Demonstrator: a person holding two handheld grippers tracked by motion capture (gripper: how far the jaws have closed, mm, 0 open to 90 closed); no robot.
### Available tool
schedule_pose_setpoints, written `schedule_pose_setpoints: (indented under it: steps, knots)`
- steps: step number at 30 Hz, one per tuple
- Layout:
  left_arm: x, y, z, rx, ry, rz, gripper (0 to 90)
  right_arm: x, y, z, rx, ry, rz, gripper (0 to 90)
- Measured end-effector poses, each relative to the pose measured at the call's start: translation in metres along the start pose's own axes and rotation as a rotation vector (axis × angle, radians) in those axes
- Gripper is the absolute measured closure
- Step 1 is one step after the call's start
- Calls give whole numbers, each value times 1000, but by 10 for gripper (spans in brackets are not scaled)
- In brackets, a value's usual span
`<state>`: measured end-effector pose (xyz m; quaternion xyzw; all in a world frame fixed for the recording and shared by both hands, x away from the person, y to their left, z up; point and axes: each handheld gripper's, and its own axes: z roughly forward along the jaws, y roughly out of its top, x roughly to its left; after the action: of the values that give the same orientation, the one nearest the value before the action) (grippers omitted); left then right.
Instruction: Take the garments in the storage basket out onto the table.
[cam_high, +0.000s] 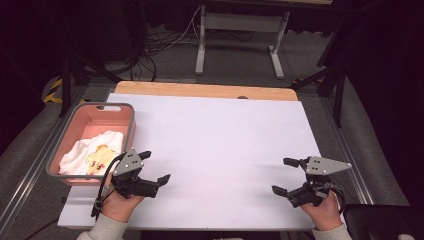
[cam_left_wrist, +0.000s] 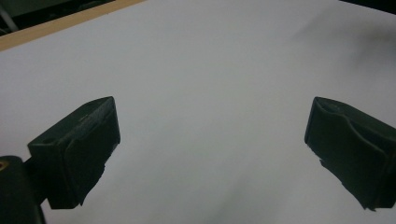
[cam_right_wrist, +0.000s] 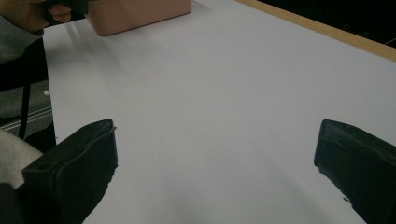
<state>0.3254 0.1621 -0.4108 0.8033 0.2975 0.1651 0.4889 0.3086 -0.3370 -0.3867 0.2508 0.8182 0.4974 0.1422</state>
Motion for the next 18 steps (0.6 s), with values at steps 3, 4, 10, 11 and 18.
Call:
schedule_pose_setpoints:
  steps: [3, 4, 10, 11, 18]
  knots:
    - [0, 0, 0, 4, 1, 1, 50, 0, 0, -1, -3, 1, -1, 0]
    - [0, 1, -1, 5, 2, 6, 52, 1, 0, -1, -4, 1, -3, 0]
    - [1, 4, -4, 5, 5, 15, 64, 1, 1, -1, -4, 4, -5, 0]
    - [2, 5, -5, 9, 9, 18, 64, 1, 1, -1, -4, 5, -5, 0]
    - [2, 9, -6, 37, 1, 34, 67, 0, 0, 1, 5, 15, 0, 0]
